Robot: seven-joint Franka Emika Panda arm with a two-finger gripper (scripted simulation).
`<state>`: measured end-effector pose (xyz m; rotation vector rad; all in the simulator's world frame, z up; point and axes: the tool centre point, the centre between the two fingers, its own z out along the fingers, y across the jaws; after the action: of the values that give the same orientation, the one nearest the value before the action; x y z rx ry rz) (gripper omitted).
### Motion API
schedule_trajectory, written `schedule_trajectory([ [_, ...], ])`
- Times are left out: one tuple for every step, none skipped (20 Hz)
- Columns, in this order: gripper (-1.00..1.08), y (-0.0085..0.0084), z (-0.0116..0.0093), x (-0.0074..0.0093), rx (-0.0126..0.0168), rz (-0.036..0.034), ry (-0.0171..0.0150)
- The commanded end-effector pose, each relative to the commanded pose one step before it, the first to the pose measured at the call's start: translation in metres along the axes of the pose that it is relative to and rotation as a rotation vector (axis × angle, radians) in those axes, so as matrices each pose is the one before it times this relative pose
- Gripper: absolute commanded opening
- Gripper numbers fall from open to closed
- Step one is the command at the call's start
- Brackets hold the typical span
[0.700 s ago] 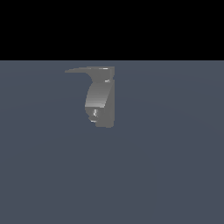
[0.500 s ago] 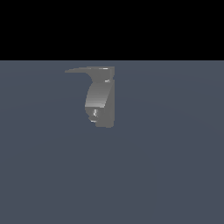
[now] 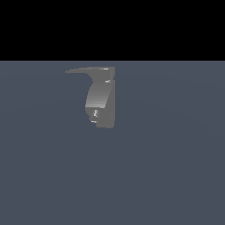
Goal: Turn on the faucet by rotating a designated handle.
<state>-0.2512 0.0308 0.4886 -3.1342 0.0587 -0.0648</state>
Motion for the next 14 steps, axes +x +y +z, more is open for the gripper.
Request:
schedule_trajectory([
  [-1.0,-0.00774,0.00465,0.00279,-0.00052,0.03076,-0.00081],
  [-1.0,-0.00368,0.00216,0.00133,-0.00023,0.01458,-0.00028],
  [-1.0,-0.00394,0.00231,0.00143,-0.00024,0.0156,-0.00031],
  [-1.0,-0.00421,0.00246,0.00153,-0.00025,0.01664,-0.00033],
  [-1.0,-0.00448,0.00262,0.00163,-0.00026,0.01767,-0.00035],
  [-1.0,-0.00474,0.00277,0.00173,-0.00026,0.0187,-0.00037],
  [-1.0,-0.00499,0.00291,0.00182,-0.00026,0.01962,-0.00039],
  [-1.0,-0.00509,0.00296,0.00186,-0.00026,0.01997,-0.0004],
  [-1.0,-0.0051,0.00297,0.00187,-0.00025,0.02001,-0.0004],
  [-1.0,-0.00511,0.00297,0.00188,-0.00024,0.02006,-0.00041],
  [-1.0,-0.00514,0.00298,0.00189,-0.00023,0.02007,-0.00041],
  [-1.0,-0.00515,0.00298,0.00189,-0.00022,0.0201,-0.00042],
  [-1.0,-0.00516,0.00299,0.0019,-0.00021,0.02012,-0.00042],
  [-1.0,-0.00517,0.00299,0.00191,-0.0002,0.02015,-0.00042],
])
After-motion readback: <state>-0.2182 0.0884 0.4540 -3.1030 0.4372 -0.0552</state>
